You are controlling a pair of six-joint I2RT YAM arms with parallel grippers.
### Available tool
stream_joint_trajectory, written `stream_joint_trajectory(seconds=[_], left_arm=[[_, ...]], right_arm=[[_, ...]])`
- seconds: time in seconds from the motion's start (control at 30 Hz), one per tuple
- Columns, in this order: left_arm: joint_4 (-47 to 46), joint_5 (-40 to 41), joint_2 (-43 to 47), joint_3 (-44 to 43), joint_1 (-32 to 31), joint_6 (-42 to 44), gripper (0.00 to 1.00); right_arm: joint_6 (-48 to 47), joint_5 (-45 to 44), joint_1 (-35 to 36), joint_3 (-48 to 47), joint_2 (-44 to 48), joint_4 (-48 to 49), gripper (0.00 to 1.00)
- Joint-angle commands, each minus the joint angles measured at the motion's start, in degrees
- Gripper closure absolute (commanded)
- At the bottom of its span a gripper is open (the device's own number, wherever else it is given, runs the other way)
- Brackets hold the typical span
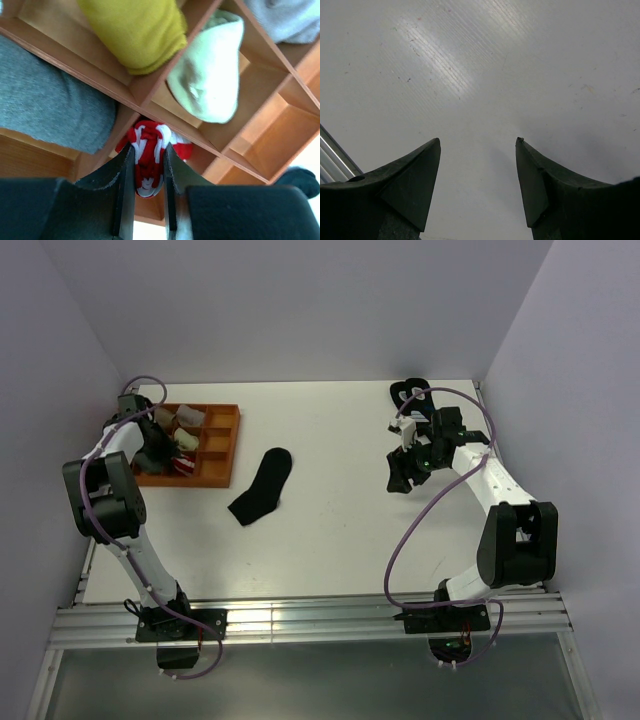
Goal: Roll the socks
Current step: Place the sock in the storage box.
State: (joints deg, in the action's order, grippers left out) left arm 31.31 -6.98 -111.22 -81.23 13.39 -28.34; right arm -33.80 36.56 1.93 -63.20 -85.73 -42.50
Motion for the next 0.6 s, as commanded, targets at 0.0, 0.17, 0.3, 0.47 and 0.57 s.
stream_joint_trajectory(seconds=[0.0, 0.17, 0.3, 0.47, 0.57], left_arm=[[3.1, 3.4, -1.7, 4.2, -1.3, -0.8, 1.0], [1.9, 6.7, -3.9, 4.9, -1.9, -1.7, 1.0], [-0.5, 9.9, -4.6, 5.8, -3.0, -2.9, 1.0], [-3.0, 15.9, -4.5, 7.2, -4.2, -4.6, 0.96], [-4.9, 17.3, -3.8, 8.5, -5.1, -4.3, 0.94]], right_arm=[[-0.8, 0.2, -0.4, 0.4, 1.5, 0.0, 0.32], [-0.8, 0.0, -0.4, 0.5, 1.4, 0.0, 0.32], [-0.9, -0.1, -0.4, 0.8, 1.1, 0.4, 0.32], [-0.8, -0.2, -0.4, 0.8, 0.7, 0.3, 0.32], [-0.7, -0.4, -0.4, 1.0, 0.7, 0.7, 0.32]])
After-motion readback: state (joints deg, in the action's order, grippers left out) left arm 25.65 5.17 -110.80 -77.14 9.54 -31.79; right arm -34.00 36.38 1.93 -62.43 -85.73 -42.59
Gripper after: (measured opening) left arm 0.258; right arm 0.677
